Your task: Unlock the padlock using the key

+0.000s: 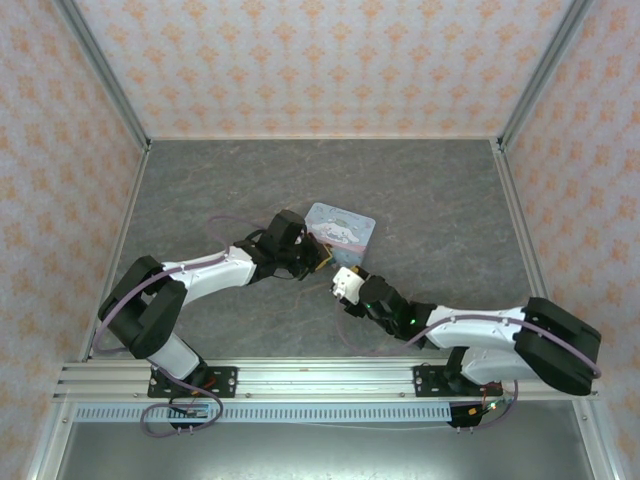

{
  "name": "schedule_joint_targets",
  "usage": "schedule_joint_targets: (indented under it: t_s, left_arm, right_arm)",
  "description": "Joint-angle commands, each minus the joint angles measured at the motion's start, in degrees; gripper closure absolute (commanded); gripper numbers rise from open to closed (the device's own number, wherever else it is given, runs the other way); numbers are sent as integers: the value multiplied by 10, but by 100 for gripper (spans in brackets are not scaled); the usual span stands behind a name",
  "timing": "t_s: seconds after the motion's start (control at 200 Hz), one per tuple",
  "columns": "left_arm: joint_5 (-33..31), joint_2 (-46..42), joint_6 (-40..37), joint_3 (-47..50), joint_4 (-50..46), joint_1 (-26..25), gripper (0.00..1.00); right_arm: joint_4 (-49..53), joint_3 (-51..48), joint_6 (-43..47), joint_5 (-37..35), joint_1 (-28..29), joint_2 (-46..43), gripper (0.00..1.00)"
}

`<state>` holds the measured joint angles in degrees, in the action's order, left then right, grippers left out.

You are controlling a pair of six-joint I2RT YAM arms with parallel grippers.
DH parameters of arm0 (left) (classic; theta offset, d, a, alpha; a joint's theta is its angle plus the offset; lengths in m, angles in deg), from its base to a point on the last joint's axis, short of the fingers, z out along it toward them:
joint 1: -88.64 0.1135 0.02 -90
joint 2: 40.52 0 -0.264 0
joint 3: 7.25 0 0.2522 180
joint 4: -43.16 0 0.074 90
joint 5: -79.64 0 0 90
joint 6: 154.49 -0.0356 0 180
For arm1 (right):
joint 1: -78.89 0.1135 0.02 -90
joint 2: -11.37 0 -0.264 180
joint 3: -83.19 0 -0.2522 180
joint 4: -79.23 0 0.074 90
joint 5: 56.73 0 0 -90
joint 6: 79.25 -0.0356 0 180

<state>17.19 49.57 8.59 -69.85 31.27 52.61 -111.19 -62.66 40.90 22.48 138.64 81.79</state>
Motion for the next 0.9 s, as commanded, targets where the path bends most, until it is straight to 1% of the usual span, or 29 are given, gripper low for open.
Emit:
schedule_joint_targets:
  t_s: [0.0, 0.19, 0.385, 0.49, 0.631, 0.896]
  left_arm:
    - [-8, -18, -7, -25, -7, -6, 100]
    - [-9, -16, -6, -25, -5, -10, 100]
    - [-9, -17, -6, -24, -7, -12, 100]
    - [-10, -17, -7, -23, -8, -12, 100]
    - [-10, -15, -7, -22, -7, -13, 100]
    - [-9, -12, -6, -23, -7, -14, 100]
  right_arm:
    - [-55, 20, 23, -17, 4, 32, 56]
    - [-110, 33, 30, -26, 0, 86, 57]
    - [-139, 40, 30, -23, -7, 121, 59]
    - [-148, 37, 30, -20, -14, 118, 60]
    - [-136, 35, 24, 0, -29, 101, 63]
    - [-131, 40, 14, 21, -40, 95, 74]
